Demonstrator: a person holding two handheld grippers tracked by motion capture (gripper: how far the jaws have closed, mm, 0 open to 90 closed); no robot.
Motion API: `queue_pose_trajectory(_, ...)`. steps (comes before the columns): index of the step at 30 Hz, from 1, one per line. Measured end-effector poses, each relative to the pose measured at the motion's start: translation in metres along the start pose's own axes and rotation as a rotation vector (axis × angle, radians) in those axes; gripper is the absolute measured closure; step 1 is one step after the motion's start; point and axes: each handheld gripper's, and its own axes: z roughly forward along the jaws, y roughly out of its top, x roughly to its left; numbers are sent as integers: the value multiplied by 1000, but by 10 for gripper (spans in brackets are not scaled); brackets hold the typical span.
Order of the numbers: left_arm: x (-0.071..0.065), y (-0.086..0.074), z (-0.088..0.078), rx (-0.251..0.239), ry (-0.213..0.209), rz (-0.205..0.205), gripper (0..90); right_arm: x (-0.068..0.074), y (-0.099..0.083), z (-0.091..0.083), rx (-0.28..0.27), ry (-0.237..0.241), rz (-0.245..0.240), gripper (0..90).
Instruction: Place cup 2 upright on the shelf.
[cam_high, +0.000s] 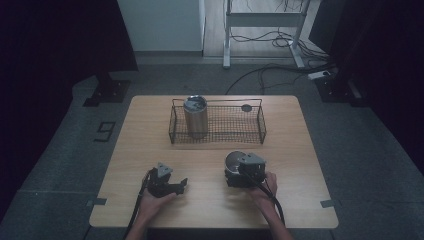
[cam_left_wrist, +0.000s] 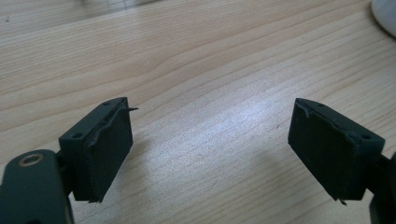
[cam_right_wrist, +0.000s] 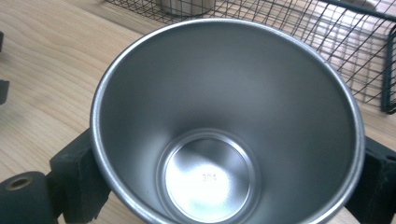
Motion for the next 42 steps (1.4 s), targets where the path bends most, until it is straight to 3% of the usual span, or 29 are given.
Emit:
queue_pose_trajectory(12,0,-1,1,8,1,0,141,-4,3,-11,-37,10,6,72)
queue_pose_trajectory(24,0,-1,1,12,0,-3,141,-9,9,-22,-53,55,10,72)
queue_pose_trajectory(42,2,-3,3,21,3,-22,142,-16,17,-28,-67,59,16,73)
